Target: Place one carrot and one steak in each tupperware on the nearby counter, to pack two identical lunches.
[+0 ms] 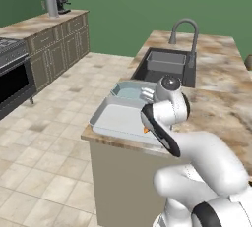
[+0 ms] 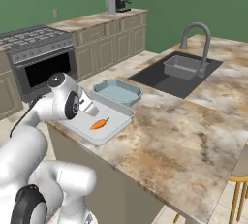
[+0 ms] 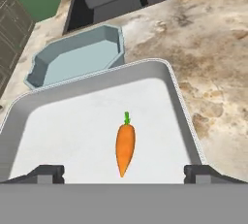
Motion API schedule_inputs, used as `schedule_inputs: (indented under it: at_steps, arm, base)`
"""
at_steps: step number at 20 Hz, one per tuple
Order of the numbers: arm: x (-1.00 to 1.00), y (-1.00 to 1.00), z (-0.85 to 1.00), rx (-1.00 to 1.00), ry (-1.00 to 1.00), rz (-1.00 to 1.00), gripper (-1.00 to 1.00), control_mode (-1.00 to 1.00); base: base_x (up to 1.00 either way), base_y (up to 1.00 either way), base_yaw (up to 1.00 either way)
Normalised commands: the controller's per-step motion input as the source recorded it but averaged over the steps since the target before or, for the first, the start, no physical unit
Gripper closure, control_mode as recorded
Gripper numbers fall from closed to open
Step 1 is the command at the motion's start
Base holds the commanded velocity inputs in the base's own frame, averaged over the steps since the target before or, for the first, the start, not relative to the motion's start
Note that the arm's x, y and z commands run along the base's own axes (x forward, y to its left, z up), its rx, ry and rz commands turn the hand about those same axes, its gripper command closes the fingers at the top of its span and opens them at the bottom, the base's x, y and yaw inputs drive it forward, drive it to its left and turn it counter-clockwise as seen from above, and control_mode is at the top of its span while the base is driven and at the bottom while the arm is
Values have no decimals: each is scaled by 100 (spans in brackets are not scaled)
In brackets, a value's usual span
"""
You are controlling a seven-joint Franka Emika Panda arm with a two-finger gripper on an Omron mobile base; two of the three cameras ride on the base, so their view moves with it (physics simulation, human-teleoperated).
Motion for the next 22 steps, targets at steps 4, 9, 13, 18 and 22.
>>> schedule_inputs:
  at_steps: [4, 9, 13, 18, 22]
  arm:
    - [-69, -1, 10, 5, -8, 8, -100, 100]
    - [0, 0, 0, 0, 0, 0, -100, 100]
    - [0, 0, 0, 0, 0, 0, -100, 100]
    - [0, 0, 0, 0, 0, 0, -100, 100]
    - [0, 0, 0, 0, 0, 0, -100, 100]
  base:
    - [-25, 0, 3]
    - [-100, 1, 39]
    - [-84, 1, 67]
    - [-69, 0, 73]
    - [-50, 0, 81]
